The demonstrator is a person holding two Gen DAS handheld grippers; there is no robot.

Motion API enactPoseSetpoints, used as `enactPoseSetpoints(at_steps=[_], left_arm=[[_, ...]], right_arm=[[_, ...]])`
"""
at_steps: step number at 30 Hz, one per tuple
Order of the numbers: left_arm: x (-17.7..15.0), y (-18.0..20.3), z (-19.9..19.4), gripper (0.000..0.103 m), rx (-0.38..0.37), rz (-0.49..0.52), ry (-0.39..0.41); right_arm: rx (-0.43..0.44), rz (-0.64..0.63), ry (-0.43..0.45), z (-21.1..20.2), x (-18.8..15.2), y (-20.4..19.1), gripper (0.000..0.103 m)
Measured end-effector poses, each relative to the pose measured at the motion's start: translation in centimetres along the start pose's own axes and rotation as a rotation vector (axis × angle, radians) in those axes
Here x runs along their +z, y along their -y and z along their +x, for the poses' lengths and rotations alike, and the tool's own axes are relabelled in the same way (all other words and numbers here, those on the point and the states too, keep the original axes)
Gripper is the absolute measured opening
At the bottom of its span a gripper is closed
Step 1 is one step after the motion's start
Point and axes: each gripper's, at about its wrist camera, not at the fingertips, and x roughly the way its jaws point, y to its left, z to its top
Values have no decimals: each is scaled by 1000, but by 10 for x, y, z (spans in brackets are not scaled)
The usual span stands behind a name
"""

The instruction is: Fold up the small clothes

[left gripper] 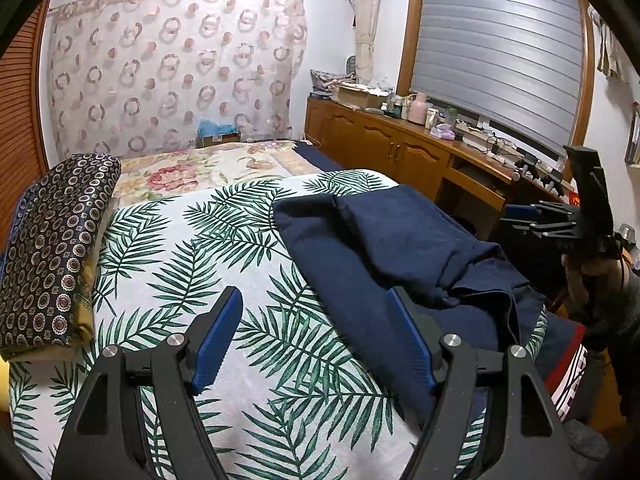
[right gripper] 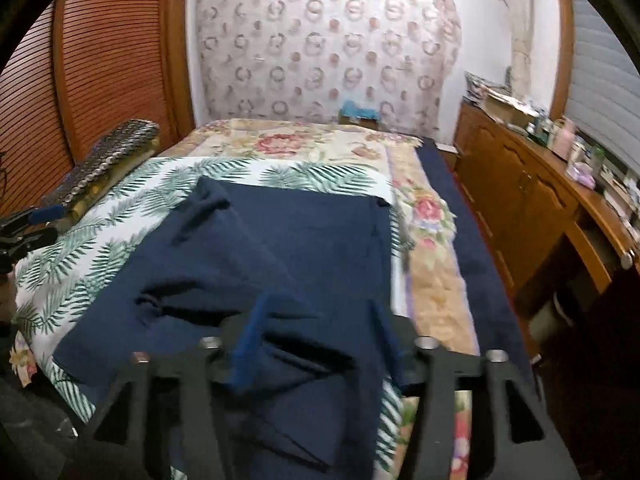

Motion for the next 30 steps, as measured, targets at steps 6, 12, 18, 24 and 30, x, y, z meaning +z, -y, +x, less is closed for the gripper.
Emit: enactPoseSetpoints(at_steps=[6, 12, 18, 24, 30], left_arm=[[0, 2, 0, 75, 6, 0, -2], [-4, 2, 1, 75, 13, -6, -11], [-6, 0, 2, 75, 13, -13, -17], [-9, 1, 5, 75, 8, -14, -32], [-11, 6, 10, 75, -1, -5, -49]], right_arm=[[81, -62, -4, 13, -1, -24, 61], [142, -106, -35, 28, 1, -34, 61], [181, -154, -85, 51, 12, -41, 61], [223, -210, -159, 62, 15, -44, 61], [234, -234, -214, 73, 20, -37, 61]])
